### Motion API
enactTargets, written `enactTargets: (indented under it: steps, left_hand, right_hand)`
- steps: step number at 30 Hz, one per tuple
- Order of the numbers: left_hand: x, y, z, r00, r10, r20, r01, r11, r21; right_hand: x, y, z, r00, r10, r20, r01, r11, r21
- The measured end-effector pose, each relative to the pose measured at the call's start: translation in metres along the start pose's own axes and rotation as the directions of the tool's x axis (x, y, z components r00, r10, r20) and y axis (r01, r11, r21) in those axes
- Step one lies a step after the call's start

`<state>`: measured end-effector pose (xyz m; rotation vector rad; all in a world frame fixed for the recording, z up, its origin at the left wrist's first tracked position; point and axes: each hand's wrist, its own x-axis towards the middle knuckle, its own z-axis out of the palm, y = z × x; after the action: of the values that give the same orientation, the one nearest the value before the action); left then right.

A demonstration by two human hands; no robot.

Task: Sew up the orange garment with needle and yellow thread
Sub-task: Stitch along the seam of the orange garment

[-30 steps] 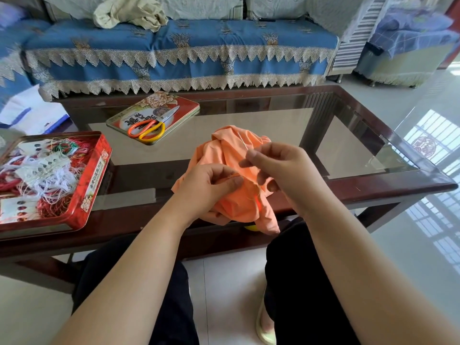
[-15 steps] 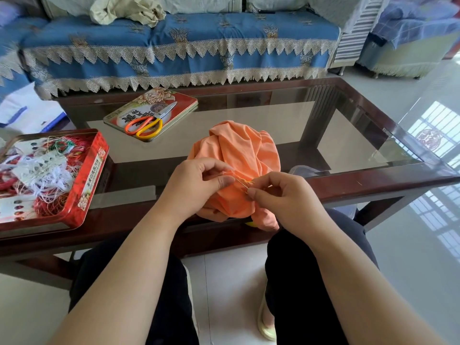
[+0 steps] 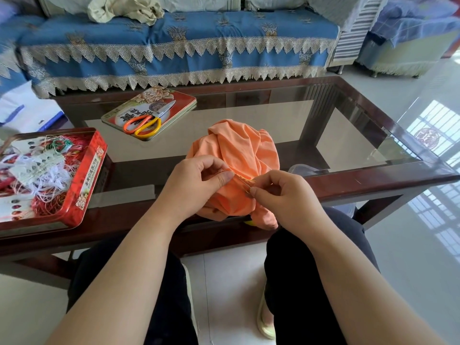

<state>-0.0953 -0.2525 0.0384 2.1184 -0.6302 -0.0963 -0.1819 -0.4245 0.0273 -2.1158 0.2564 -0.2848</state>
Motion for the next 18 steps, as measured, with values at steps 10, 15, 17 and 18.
enactTargets:
  steps: [10,15,17,18]
  left_hand:
    - [-0.001,0.000,0.002,1.000,0.013,-0.010,-0.013,1.000,-0.005]
    - [-0.004,0.002,0.007,0.999,0.034,-0.020,-0.035,0.999,-0.031]
    - [-0.005,0.005,0.008,0.999,0.044,-0.027,-0.045,0.998,-0.043]
    - [-0.005,0.007,0.009,0.999,0.047,-0.020,-0.049,0.997,-0.065]
  right_hand:
    - [0.001,0.000,0.000,1.000,0.023,0.020,-0.023,1.000,0.007]
    - [0.000,0.000,0.008,0.993,0.067,-0.101,-0.065,0.998,0.022]
    - [-0.002,-0.002,0.014,0.986,0.079,-0.145,-0.076,0.997,0.023]
    - [-0.003,-0.003,0.017,0.983,0.080,-0.162,-0.082,0.997,-0.003]
